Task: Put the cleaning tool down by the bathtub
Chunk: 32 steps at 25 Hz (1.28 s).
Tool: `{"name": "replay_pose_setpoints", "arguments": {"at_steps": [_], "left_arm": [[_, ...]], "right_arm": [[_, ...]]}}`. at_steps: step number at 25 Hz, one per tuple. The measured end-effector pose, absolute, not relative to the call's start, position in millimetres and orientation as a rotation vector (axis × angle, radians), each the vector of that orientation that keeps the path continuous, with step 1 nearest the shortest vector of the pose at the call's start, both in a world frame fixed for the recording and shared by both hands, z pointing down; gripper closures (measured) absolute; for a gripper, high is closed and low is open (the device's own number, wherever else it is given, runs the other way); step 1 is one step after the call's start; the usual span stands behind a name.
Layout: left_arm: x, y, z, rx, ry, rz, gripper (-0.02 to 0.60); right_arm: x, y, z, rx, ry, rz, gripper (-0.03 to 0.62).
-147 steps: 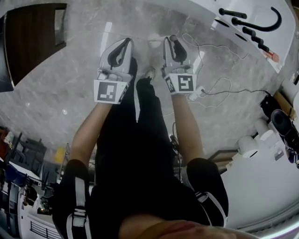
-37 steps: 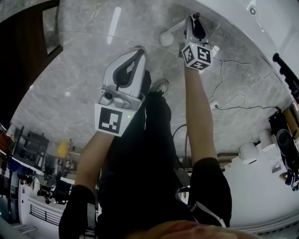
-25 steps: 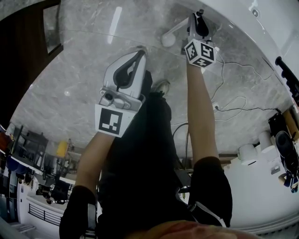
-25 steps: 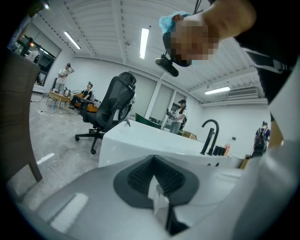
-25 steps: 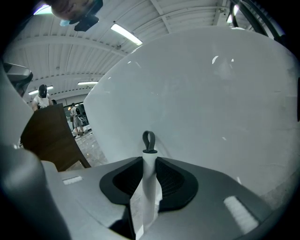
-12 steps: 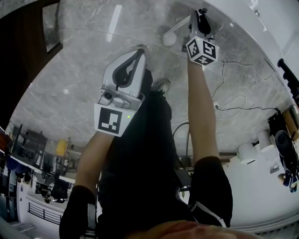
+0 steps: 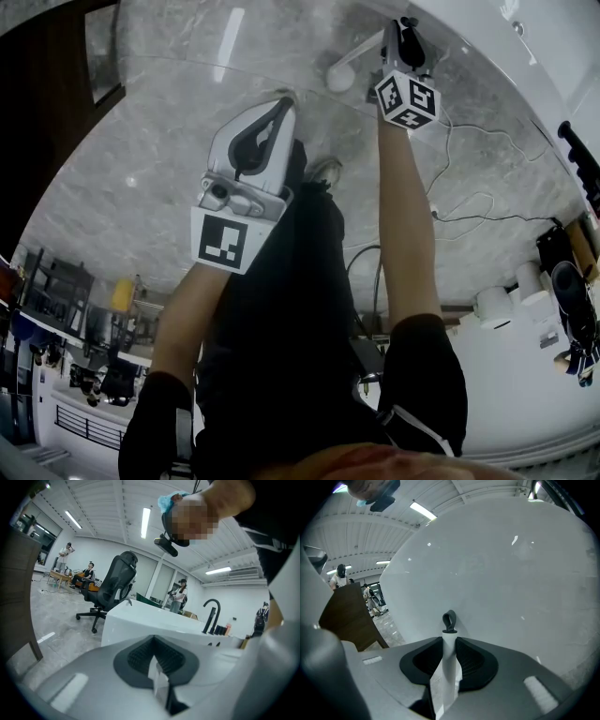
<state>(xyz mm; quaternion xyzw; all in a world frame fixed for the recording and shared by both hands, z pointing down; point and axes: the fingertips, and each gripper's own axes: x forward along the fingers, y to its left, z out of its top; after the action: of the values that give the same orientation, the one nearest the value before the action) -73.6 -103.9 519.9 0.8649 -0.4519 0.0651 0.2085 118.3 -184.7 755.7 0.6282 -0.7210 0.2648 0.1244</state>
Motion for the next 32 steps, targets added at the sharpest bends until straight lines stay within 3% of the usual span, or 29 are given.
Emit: {"name": "replay_pose_setpoints", "arguments": {"at_steps": [32], "left_arm": [[-76,-75,498,2.395,-1.294,0.149,0.574]], "right_arm": [[118,-156,734,1.842,-2.107,0.802,0.457]]}}
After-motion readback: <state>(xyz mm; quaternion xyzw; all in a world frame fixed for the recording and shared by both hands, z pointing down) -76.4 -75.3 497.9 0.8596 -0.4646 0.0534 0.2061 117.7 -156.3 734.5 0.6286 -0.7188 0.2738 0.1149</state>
